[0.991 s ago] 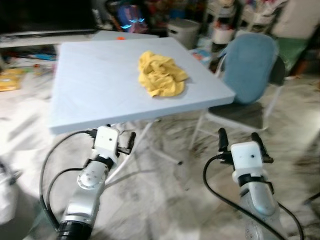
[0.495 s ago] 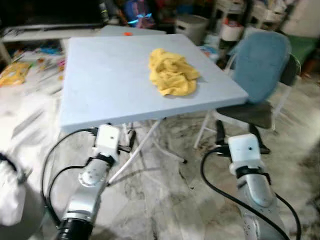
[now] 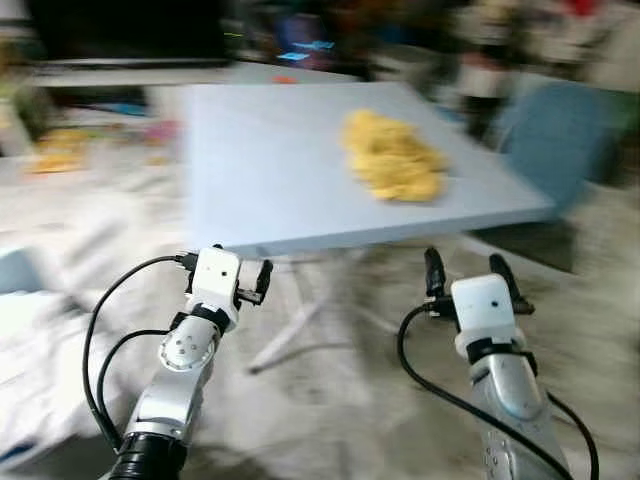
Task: Hang hanger
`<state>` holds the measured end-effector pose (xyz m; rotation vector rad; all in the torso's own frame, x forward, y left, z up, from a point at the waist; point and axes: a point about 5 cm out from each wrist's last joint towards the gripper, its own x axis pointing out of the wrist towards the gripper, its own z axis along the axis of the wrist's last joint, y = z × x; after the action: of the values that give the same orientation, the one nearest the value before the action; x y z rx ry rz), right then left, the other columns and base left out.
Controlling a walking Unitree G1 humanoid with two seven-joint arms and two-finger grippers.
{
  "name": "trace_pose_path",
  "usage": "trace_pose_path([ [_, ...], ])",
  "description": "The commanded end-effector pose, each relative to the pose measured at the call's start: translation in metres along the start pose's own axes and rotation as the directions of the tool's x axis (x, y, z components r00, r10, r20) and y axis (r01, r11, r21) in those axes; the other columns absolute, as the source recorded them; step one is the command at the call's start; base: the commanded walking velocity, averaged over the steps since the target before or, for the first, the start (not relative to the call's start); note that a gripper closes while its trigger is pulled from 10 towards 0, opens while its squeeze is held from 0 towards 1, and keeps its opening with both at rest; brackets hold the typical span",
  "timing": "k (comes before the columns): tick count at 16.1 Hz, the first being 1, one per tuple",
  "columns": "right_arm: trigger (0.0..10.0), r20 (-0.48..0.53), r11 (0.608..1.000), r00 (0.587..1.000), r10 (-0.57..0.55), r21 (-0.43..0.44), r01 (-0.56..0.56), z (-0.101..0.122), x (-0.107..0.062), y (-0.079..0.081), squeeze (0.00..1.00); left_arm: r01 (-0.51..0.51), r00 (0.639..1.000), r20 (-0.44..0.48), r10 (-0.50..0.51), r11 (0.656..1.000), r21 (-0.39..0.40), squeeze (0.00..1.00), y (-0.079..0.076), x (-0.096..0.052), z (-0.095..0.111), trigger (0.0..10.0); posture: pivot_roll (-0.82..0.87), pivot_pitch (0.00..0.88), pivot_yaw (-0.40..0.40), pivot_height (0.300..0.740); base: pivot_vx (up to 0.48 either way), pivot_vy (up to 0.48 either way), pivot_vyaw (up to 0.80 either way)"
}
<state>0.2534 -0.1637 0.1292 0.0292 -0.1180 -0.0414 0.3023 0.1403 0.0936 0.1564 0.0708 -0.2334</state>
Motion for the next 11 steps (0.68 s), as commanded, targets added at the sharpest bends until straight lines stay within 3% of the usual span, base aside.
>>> trace_pose_path([
  [1, 10.0, 0.000, 1.000, 1.000, -0.011, 0.000, 0.011, 0.0003, -0.0005, -0.0054, 0.00, 0.020, 1.000, 0.000, -0.020, 1.000, 0.011, 0.00, -0.0074, 0.0020, 0.0010, 10.0, 0.13, 0.000, -0.082, 0.740, 0.000, 0.446, 0.54],
  [11, 10.0, -0.001, 1.000, 1.000, 0.007, 0.000, -0.007, 0.0000, 0.0009, -0.0042, 0.00, 0.017, 1.000, -0.007, -0.017, 1.000, 0.001, 0.00, -0.0092, 0.0037, -0.0005, 10.0, 0.13, 0.000, -0.087, 0.740, 0.000, 0.426, 0.04],
])
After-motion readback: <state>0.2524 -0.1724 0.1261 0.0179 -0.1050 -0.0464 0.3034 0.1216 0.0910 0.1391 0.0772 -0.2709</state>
